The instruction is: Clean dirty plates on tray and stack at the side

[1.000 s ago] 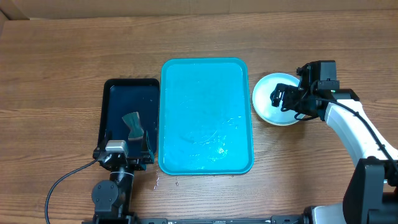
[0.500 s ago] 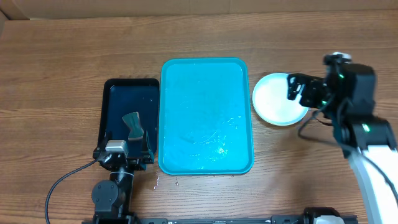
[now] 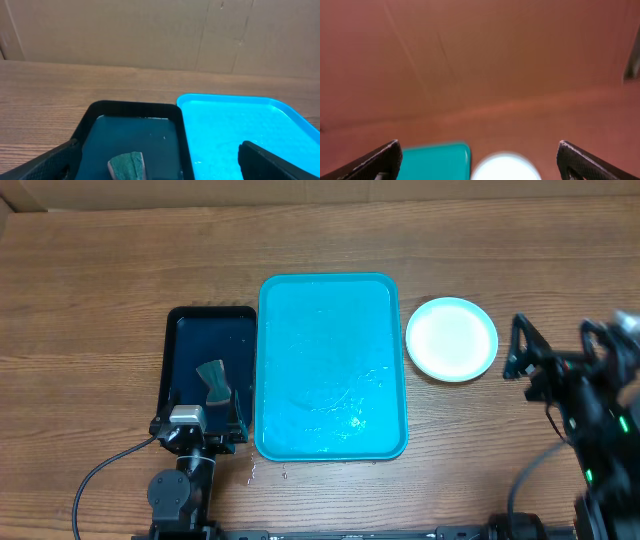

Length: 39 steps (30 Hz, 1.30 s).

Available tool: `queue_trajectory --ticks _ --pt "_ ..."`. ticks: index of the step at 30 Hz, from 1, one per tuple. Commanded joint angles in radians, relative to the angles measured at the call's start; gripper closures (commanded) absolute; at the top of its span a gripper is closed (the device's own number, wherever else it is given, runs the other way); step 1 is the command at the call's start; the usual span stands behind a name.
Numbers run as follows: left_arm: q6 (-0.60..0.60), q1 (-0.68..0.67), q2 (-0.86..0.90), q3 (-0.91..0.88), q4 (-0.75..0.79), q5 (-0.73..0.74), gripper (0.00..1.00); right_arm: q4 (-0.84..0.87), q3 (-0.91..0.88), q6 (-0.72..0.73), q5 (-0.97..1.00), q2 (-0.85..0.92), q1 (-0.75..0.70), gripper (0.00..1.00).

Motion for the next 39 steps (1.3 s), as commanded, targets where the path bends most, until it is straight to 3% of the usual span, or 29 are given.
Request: queue_trajectory --ticks 1,7,15,23,30,39 --pt "0.026 0.007 -0.011 -0.003 -0.002 0.003 0.0 0.032 0.003 -0.01 -0.004 -0.085 -0.002 0.0" --pt "0.027 0.007 -0.011 -0.003 -0.002 0.003 0.0 0.068 -0.037 -0.01 -0.101 -0.193 -0.031 0.0" --pt "0.027 0.007 -0.011 -0.003 -0.002 0.003 0.0 0.182 -0.258 -0.009 -0.106 -0.435 -0.027 0.0" --pt "0.026 0.007 -0.011 -0.003 -0.002 0.003 0.0 0.479 -0.553 -0.002 -0.137 -0.6 0.002 0.0" --pt "0.027 0.007 -0.011 -0.003 -0.002 0.003 0.0 0.822 -0.825 -0.01 -0.132 -0.625 0.002 0.0" --pt "0.027 0.007 -0.011 -0.003 -0.002 0.003 0.0 0.935 -0.975 -0.01 -0.105 -0.625 0.007 0.0"
